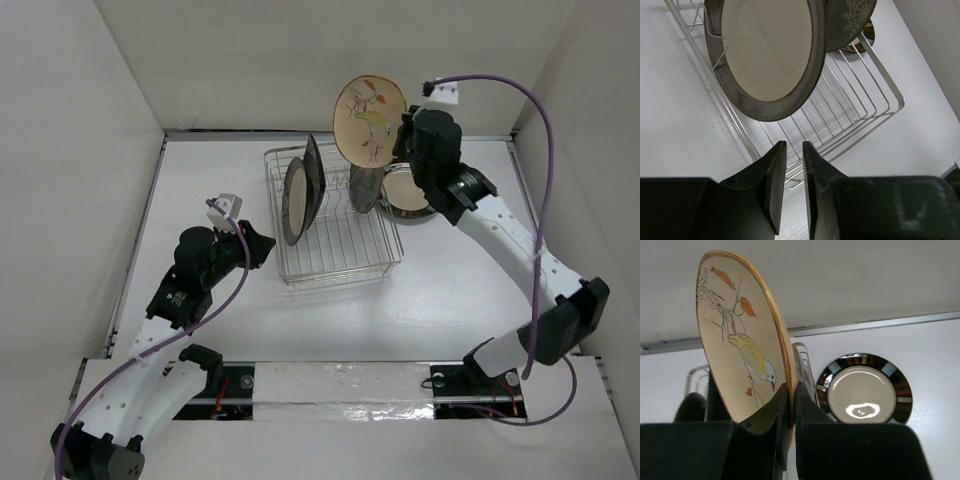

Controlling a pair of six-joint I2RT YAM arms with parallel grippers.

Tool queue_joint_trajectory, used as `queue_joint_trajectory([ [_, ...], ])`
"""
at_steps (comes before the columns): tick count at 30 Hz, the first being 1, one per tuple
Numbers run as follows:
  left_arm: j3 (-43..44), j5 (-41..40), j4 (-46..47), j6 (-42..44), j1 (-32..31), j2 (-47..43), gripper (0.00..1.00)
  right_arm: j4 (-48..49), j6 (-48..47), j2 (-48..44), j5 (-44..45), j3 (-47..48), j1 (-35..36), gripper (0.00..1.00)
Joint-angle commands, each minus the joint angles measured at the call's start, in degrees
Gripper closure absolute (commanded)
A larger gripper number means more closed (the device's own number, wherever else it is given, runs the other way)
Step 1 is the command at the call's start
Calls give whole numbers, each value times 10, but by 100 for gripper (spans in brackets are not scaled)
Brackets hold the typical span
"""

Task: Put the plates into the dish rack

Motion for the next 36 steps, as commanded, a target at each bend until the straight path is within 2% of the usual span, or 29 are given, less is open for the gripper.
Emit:
queue_joint_trajectory([
  [1, 18, -1, 23, 3, 3, -11, 83, 59, -50, 12, 106, 80, 26, 100],
  [13, 21, -4, 20, 4, -3, -12, 83, -3, -148, 178, 247, 219, 90, 100],
  [20, 21, -10, 17, 6, -15, -15, 83, -6, -194, 235, 334, 241, 110, 100],
  [36, 20, -13, 16, 7, -26, -28, 83, -58, -169, 297, 365, 253, 116, 100],
])
